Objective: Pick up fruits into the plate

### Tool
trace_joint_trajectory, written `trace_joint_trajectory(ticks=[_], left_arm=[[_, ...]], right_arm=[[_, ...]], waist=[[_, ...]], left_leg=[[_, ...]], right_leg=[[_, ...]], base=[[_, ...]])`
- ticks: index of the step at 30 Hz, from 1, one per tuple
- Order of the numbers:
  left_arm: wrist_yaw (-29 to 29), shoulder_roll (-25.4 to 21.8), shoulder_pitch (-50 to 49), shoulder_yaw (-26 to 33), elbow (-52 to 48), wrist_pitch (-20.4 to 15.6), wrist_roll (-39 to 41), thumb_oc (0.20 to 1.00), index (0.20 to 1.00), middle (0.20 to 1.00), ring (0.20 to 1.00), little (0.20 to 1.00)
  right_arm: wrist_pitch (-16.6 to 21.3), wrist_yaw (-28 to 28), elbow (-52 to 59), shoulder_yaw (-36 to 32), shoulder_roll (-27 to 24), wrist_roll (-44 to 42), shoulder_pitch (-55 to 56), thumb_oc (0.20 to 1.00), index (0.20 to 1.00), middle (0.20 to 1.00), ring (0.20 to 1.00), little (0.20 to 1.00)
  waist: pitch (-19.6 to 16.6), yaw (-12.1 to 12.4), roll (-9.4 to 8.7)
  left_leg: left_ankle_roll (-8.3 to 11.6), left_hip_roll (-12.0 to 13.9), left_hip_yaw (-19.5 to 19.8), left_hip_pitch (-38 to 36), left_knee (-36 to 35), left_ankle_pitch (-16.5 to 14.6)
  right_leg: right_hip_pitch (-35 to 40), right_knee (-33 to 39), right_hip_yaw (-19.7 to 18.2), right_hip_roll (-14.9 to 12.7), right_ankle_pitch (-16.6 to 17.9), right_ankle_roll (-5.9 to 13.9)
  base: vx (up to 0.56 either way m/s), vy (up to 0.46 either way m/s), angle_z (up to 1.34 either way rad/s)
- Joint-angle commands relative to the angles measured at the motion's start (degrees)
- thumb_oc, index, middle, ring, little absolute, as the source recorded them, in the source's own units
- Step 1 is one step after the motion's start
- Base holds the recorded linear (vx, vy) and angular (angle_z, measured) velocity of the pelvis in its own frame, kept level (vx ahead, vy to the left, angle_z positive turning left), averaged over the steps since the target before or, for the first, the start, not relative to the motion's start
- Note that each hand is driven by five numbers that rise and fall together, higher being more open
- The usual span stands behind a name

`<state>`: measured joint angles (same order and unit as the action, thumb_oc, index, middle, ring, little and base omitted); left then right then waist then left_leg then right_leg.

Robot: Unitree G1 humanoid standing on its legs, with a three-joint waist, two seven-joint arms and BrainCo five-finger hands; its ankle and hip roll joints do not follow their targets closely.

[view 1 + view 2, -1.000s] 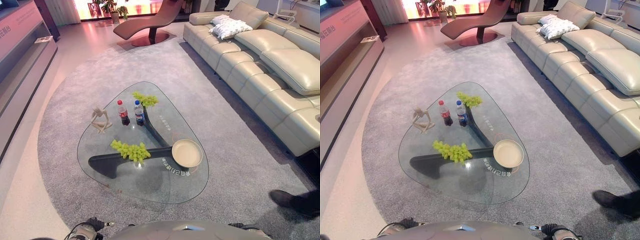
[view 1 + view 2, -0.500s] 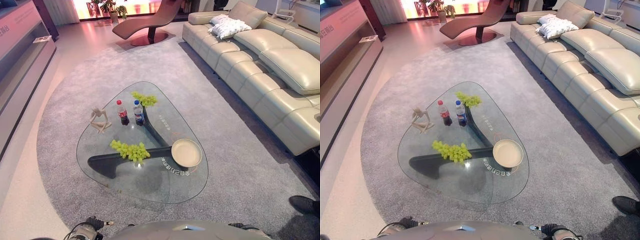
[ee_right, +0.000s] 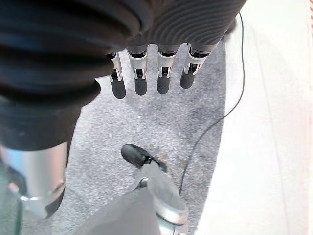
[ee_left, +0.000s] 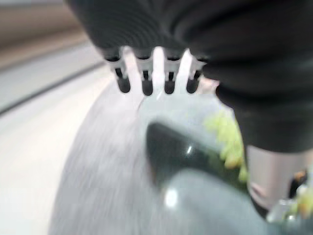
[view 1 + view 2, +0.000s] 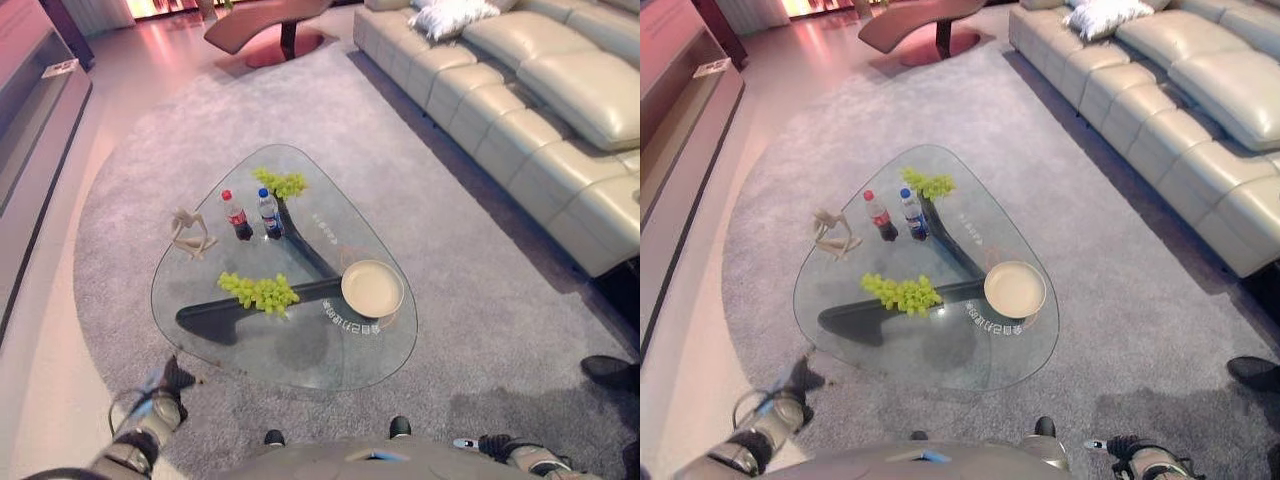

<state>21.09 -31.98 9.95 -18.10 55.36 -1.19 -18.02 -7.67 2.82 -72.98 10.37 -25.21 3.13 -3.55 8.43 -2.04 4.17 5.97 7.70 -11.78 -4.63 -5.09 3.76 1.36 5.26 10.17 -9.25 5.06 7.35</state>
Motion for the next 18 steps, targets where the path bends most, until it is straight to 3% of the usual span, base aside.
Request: trace_joint_trajectory(ticks=[1, 6, 11, 18], left_arm=[[5.33, -6.23, 7.78, 0.31, -3.07, -2.43, -2.73, 1.000, 1.000, 1.000, 1.000, 1.000], [8.35, -13.21, 13.51, 0.26, -7.35, -3.32, -8.97, 1.000, 1.000, 1.000, 1.000, 1.000], [14.27, -19.20, 19.12, -1.22, -6.74, -5.44, -23.10, 1.000, 1.000, 1.000, 1.000, 1.000], [12.54, -23.88, 30.21, -10.23, 0.38, -1.99, -30.53, 1.000, 1.000, 1.000, 1.000, 1.000]], right_arm=[[0.84, -0.98, -0.99, 3.60, -0.46, -1.72, -4.70, 1.000, 1.000, 1.000, 1.000, 1.000], [1.48, -1.64, 0.51, 4.09, -1.95, -3.71, -6.22, 1.000, 1.000, 1.000, 1.000, 1.000], [2.77, -1.66, 2.75, 5.05, -4.05, -4.71, -8.41, 1.000, 1.000, 1.000, 1.000, 1.000], [5.98, -0.63, 6.02, 7.73, -8.60, -1.51, -12.28, 1.000, 1.000, 1.000, 1.000, 1.000]], waist=[[3.98, -1.62, -1.41], [7.76, -1.99, -1.06], [11.56, -2.30, -1.61], [16.68, -3.11, -2.79]], left_leg=[[-2.52, -2.48, 4.11, 3.06, 0.91, -4.44], [-2.38, -2.99, 4.58, 6.42, 1.24, -3.50], [-2.19, -3.17, 4.42, 10.40, 3.52, -3.11], [-2.16, -3.63, 3.83, 15.86, 5.98, -2.87]], right_leg=[[-1.26, -3.74, -4.19, 1.48, -5.53, -0.37], [-4.65, -4.98, -4.97, 1.85, -5.28, -0.96], [-8.34, -6.73, -5.21, 2.23, -5.15, -1.72], [-13.67, -8.56, -6.11, 3.11, -4.58, -2.11]], base=[[-0.14, 0.048, -0.02], [-0.11, 0.024, -0.01], [-0.08, 0.030, -0.03], [-0.09, 0.016, -0.01]])
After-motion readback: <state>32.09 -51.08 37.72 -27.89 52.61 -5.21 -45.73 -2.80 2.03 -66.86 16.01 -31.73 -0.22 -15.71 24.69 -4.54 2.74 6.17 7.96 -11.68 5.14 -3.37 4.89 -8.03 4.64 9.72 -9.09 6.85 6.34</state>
